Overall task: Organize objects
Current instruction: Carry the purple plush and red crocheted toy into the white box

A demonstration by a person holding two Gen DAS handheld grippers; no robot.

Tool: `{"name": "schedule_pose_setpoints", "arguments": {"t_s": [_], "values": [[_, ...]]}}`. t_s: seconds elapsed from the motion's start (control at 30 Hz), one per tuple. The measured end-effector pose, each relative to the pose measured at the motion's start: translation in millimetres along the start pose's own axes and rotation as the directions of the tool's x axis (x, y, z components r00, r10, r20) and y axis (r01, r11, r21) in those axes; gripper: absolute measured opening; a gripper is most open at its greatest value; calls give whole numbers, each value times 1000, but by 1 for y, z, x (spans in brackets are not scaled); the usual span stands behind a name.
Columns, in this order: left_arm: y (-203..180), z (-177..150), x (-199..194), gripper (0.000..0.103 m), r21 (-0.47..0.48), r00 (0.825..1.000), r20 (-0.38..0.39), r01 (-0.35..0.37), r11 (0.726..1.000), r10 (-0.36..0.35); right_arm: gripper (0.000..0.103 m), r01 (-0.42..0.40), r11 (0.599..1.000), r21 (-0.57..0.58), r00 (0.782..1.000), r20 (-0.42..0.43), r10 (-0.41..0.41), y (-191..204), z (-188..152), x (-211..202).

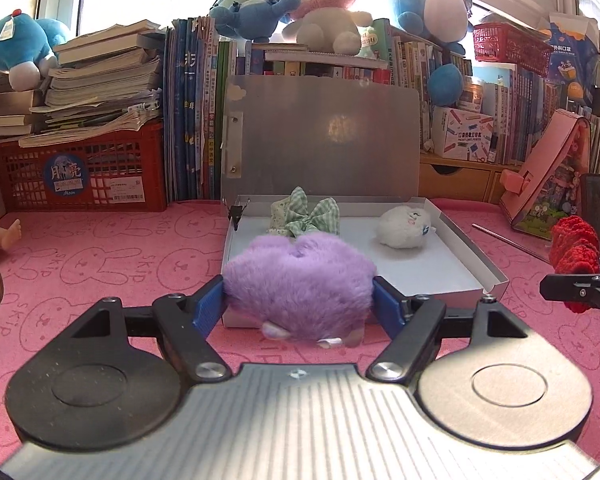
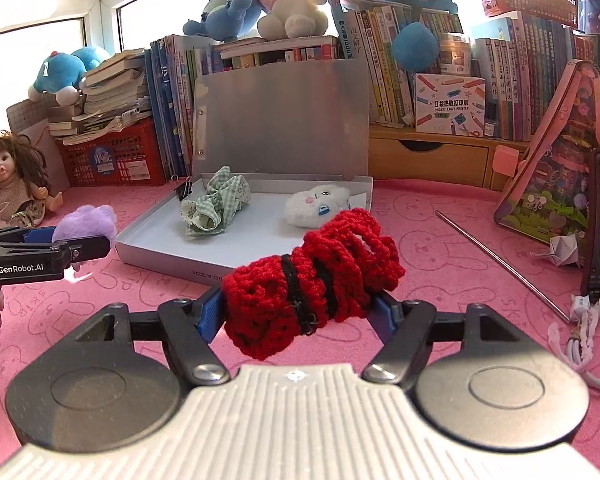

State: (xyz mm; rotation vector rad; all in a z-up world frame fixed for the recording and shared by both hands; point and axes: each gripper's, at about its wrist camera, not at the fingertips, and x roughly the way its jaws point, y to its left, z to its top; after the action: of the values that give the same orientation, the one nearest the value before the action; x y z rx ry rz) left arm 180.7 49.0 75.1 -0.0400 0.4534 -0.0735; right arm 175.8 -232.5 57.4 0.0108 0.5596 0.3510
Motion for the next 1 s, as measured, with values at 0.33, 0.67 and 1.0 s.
{"name": "schedule_pose_setpoints", "arguments": {"t_s": [0.33,0.67,1.0], "values": [[11,26,55,80,-65,999,-32,-18,998,16,73,6,999,41,1000,-17,-5,-5,28,42],[19,34,104,80,-103,996,-78,-42,994,34,73,16,995,102,997,-71,-9,-10,43,99],[19,35,144,80,-89,990,-133,-60,994,48,73,23,992,128,991,-137,-6,-10,46,139]]}}
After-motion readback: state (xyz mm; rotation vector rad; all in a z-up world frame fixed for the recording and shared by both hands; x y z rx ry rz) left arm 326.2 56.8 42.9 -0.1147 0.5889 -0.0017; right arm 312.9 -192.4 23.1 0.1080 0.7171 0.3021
